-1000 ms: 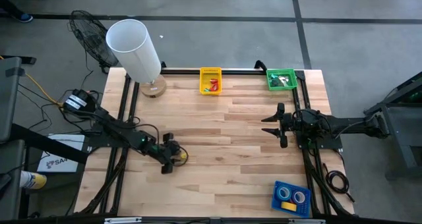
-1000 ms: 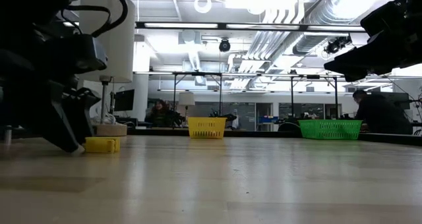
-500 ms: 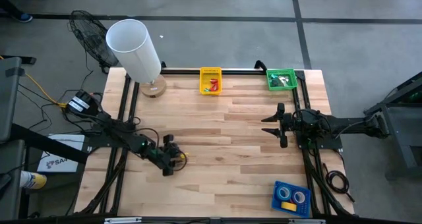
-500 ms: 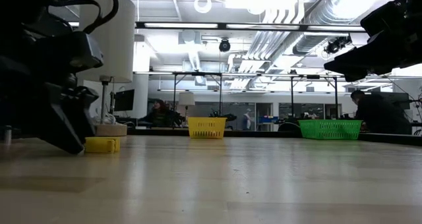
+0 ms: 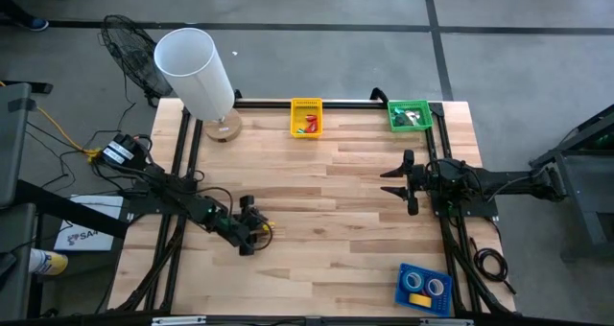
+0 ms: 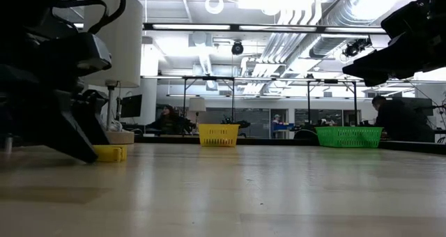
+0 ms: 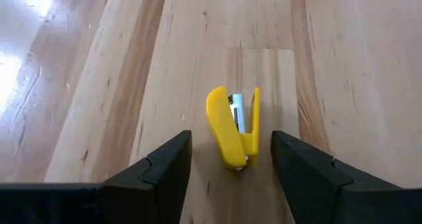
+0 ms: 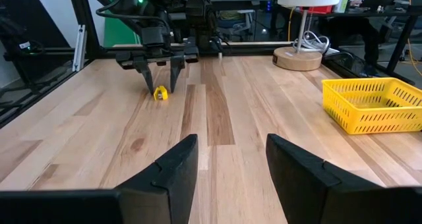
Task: Pick and place Stapler, Stapler remover, tape
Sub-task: Put the yellow stapler into the yellow bin, then return to Home Position
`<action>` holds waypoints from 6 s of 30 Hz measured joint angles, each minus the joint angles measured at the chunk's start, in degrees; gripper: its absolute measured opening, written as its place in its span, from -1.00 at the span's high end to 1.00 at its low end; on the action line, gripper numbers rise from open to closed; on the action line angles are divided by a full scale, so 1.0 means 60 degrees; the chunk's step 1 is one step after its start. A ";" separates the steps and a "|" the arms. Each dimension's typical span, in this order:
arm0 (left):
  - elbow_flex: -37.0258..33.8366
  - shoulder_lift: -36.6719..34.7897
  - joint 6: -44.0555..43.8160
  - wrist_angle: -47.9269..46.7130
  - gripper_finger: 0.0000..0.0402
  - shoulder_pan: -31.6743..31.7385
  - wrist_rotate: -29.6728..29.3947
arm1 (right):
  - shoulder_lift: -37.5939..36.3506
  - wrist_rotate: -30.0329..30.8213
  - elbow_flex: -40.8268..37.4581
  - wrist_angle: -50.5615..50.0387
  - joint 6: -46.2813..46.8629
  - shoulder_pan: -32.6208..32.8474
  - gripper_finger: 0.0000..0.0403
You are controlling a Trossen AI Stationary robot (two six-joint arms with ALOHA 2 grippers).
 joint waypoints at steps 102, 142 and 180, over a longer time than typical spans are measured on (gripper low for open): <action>0.5870 0.3791 0.2939 0.1835 0.70 0.9093 -0.0869 | 0.0004 -0.0001 0.0000 -0.0007 0.0003 0.0003 0.14; 0.5475 0.2450 0.3243 0.0904 -0.05 0.8852 0.1764 | 0.0009 -0.0001 0.0000 0.0000 0.0003 0.0002 0.16; -0.4258 -0.6286 0.2669 0.7076 -0.05 0.8888 0.2985 | 0.0007 0.0004 0.0000 -0.0004 0.0003 0.0003 0.16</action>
